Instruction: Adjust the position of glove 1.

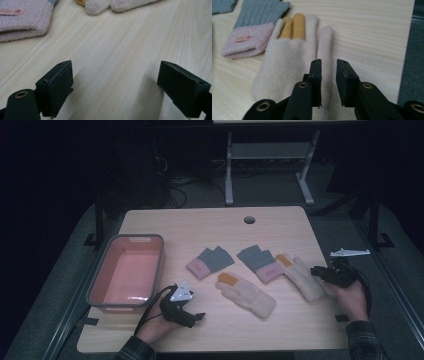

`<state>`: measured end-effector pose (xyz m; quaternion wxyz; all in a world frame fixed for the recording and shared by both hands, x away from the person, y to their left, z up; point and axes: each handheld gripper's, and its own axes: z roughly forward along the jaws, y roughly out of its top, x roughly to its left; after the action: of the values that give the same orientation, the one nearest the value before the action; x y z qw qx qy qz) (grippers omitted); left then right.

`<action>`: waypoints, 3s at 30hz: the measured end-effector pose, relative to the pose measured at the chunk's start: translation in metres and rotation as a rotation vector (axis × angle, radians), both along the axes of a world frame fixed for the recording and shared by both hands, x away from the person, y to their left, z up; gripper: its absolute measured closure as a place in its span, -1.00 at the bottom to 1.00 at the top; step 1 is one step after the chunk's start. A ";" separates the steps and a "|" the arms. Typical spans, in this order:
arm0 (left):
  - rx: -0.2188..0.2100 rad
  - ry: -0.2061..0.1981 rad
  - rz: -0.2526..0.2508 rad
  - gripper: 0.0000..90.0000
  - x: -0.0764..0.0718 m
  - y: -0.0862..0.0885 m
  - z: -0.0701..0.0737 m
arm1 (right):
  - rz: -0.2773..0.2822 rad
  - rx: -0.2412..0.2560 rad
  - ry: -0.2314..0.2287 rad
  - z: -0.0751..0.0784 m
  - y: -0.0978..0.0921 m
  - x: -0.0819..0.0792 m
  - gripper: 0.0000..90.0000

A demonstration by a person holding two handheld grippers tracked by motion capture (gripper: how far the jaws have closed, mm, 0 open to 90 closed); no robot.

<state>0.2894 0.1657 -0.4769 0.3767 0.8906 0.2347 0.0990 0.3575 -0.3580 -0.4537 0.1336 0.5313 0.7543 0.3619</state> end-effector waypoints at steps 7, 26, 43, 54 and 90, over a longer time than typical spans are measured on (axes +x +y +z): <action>0.000 0.000 0.000 -0.72 0.000 0.000 0.000 | -0.010 0.012 0.050 -0.012 -0.001 0.003 0.57; 0.000 0.000 0.000 -0.72 0.000 0.000 0.000 | 0.007 0.016 -0.056 0.014 -0.002 -0.007 1.00; 0.003 -0.001 -0.002 -0.72 0.000 0.000 0.000 | 0.112 0.027 -0.224 0.077 0.038 -0.012 1.00; 0.000 -0.002 0.001 -0.72 0.000 0.000 0.000 | 0.208 0.054 -0.283 0.102 0.075 -0.009 1.00; -0.001 -0.002 0.002 -0.72 0.000 0.000 0.000 | 0.463 0.012 -0.196 0.068 0.162 -0.012 1.00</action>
<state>0.2896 0.1653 -0.4768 0.3771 0.8902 0.2353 0.1000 0.3452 -0.1964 -0.3861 0.1167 0.3073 0.8372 0.4371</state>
